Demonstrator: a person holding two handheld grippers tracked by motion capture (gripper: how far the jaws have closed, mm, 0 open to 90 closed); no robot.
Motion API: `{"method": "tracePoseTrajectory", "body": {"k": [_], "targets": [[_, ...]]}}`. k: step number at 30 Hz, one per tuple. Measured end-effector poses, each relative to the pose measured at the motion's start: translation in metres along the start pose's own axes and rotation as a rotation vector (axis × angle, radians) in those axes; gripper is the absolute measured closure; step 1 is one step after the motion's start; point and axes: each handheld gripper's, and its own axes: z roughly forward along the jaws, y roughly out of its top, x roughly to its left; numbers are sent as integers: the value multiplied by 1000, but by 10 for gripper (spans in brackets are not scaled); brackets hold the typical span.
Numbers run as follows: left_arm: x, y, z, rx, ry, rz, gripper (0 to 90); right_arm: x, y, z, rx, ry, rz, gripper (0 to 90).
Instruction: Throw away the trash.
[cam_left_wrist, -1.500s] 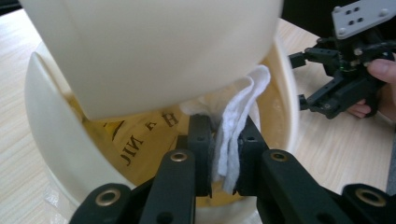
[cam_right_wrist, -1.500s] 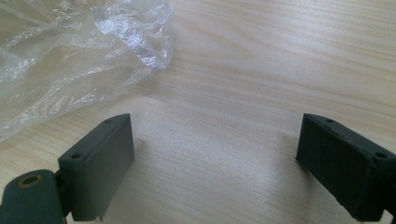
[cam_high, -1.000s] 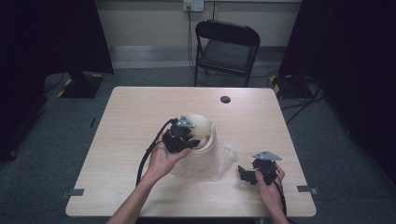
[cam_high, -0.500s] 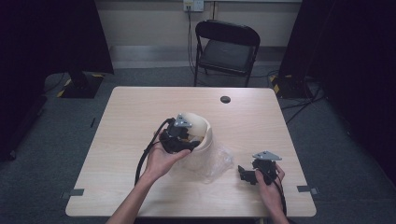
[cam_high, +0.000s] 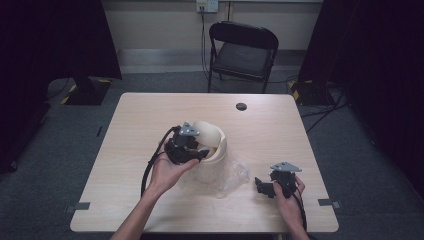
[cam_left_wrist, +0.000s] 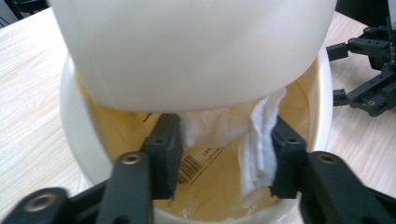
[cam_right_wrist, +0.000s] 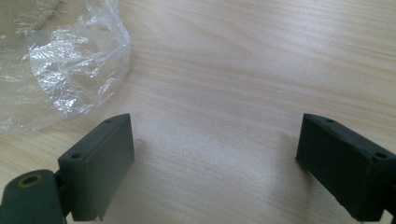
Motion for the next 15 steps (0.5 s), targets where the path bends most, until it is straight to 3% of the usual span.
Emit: {"method": "tracePoseTrajectory", "body": {"k": [3, 11, 15], "targets": [[1, 0, -4, -12, 6, -3, 483, 0, 0, 0, 0, 0, 0, 102], [1, -2, -13, -43, -26, -5, 350, 0, 0, 0, 0, 0, 1, 101], [0, -3, -17, -71, -11, -3, 346, 0, 0, 0, 0, 0, 1, 102]]}}
